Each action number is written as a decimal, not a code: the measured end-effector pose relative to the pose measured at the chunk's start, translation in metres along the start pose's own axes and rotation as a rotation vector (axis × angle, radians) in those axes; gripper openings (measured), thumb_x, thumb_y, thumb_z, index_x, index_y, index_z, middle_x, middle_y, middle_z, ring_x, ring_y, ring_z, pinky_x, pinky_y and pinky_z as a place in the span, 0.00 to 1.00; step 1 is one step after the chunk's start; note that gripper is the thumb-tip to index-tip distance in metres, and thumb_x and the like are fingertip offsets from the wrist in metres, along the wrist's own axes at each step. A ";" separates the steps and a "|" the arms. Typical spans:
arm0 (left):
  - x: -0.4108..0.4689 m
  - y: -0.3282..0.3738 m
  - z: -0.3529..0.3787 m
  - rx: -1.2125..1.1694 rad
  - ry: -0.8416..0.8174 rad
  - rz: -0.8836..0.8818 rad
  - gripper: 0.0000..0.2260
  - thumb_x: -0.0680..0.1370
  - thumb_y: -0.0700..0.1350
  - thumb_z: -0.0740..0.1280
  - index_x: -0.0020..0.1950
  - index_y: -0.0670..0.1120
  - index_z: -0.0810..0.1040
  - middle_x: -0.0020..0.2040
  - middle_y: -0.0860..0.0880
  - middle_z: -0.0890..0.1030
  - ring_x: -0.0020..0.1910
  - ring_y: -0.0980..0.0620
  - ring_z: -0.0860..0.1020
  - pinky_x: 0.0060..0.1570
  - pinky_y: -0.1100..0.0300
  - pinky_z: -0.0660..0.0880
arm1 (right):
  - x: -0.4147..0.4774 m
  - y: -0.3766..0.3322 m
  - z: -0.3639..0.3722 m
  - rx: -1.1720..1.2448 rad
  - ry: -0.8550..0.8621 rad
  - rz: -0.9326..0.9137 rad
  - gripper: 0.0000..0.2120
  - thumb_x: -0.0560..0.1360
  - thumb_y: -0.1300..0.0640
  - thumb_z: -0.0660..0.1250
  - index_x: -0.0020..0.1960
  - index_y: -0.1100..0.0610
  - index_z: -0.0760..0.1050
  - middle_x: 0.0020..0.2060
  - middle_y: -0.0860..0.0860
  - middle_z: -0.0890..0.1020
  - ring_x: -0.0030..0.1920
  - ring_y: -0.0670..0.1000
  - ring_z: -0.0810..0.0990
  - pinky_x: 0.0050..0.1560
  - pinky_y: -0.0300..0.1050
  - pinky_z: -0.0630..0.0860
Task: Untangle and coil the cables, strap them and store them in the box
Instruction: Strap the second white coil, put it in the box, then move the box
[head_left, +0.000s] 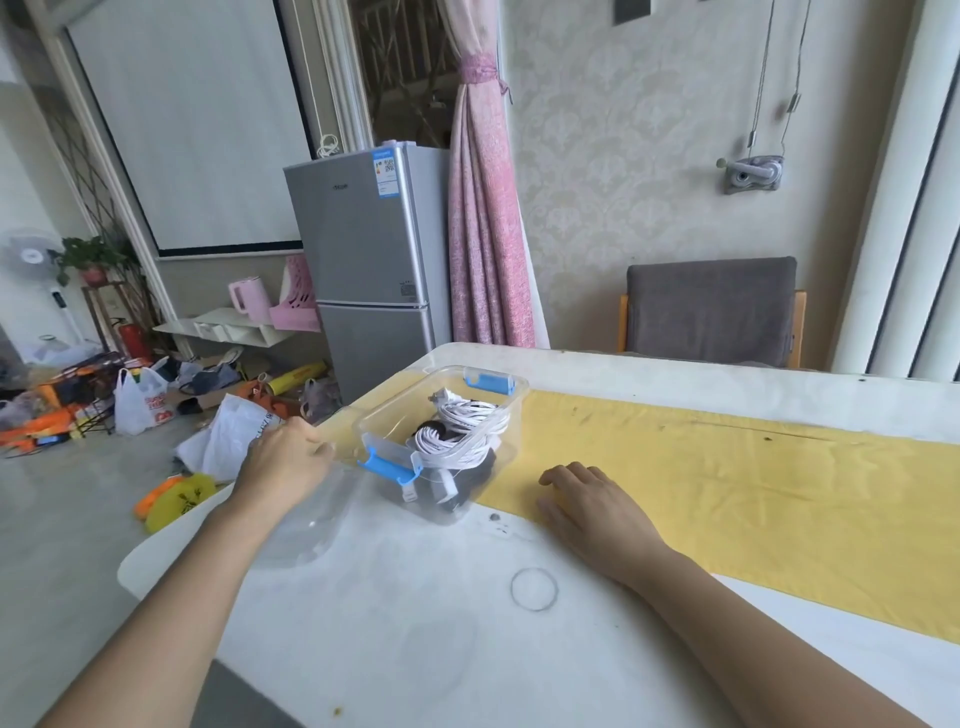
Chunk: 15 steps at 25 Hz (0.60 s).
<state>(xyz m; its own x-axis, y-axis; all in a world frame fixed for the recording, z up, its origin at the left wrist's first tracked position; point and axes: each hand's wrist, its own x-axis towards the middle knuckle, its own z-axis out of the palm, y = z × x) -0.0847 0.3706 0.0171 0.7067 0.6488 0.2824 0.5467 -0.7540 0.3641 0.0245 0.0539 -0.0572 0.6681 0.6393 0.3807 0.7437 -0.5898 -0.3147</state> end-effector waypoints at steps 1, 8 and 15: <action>-0.005 -0.015 -0.001 0.051 -0.105 -0.061 0.19 0.76 0.57 0.64 0.59 0.44 0.77 0.61 0.42 0.76 0.59 0.42 0.74 0.54 0.53 0.72 | -0.001 -0.003 0.001 0.002 -0.003 -0.015 0.16 0.80 0.46 0.54 0.64 0.51 0.68 0.58 0.48 0.74 0.58 0.52 0.71 0.57 0.43 0.68; -0.070 -0.028 0.017 0.032 -0.232 0.114 0.11 0.71 0.53 0.73 0.40 0.47 0.76 0.40 0.53 0.77 0.45 0.52 0.77 0.38 0.61 0.68 | -0.014 -0.022 0.006 -0.022 0.008 -0.026 0.16 0.80 0.46 0.55 0.63 0.52 0.70 0.56 0.49 0.74 0.57 0.53 0.72 0.55 0.44 0.68; -0.059 -0.023 -0.022 -0.094 0.217 0.194 0.10 0.78 0.41 0.63 0.38 0.39 0.72 0.38 0.42 0.75 0.39 0.41 0.75 0.36 0.53 0.65 | -0.016 -0.027 0.005 -0.005 0.002 -0.024 0.15 0.80 0.47 0.57 0.63 0.52 0.70 0.57 0.48 0.74 0.57 0.52 0.72 0.54 0.42 0.67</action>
<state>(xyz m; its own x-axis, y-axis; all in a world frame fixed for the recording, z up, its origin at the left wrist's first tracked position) -0.1490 0.3517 0.0121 0.6755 0.5084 0.5341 0.3604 -0.8595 0.3625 -0.0062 0.0623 -0.0591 0.6500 0.6523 0.3899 0.7594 -0.5767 -0.3012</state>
